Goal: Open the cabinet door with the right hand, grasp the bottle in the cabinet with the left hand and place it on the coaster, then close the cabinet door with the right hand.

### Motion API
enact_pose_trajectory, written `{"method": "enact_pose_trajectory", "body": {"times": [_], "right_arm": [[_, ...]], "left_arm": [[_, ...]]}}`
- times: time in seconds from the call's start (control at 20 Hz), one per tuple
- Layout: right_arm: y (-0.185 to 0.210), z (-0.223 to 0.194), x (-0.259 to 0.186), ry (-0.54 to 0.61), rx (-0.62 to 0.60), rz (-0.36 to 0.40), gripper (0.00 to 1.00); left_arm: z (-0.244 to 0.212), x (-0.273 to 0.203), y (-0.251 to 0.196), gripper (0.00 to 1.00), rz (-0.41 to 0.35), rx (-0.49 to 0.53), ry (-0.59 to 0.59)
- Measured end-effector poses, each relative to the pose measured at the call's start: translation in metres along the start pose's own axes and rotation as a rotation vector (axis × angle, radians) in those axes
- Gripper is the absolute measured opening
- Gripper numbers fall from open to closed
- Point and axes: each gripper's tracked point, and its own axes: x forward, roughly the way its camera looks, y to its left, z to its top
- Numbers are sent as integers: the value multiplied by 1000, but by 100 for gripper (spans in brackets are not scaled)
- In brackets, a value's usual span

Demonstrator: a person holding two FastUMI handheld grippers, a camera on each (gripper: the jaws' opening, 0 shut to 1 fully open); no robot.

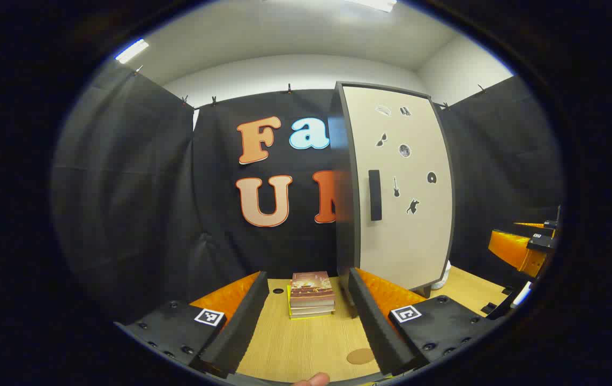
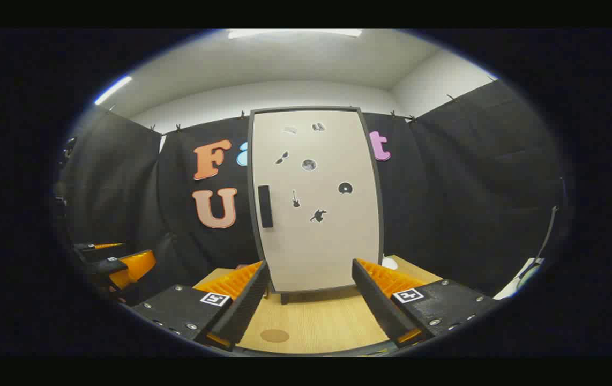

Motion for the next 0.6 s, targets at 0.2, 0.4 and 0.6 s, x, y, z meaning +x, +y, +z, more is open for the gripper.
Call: {"method": "enact_pose_trajectory", "body": {"times": [0.2,0.4,0.6], "right_arm": [[13,-1,4,13,-8,9,95],[23,-1,7,18,23,33,95],[24,-2,10,23,8,35,95]], "left_arm": [[-6,4,9,96,-1,-11,16],[-6,4,14,97,5,-17,9],[-5,4,22,97,23,-16,0]]}}
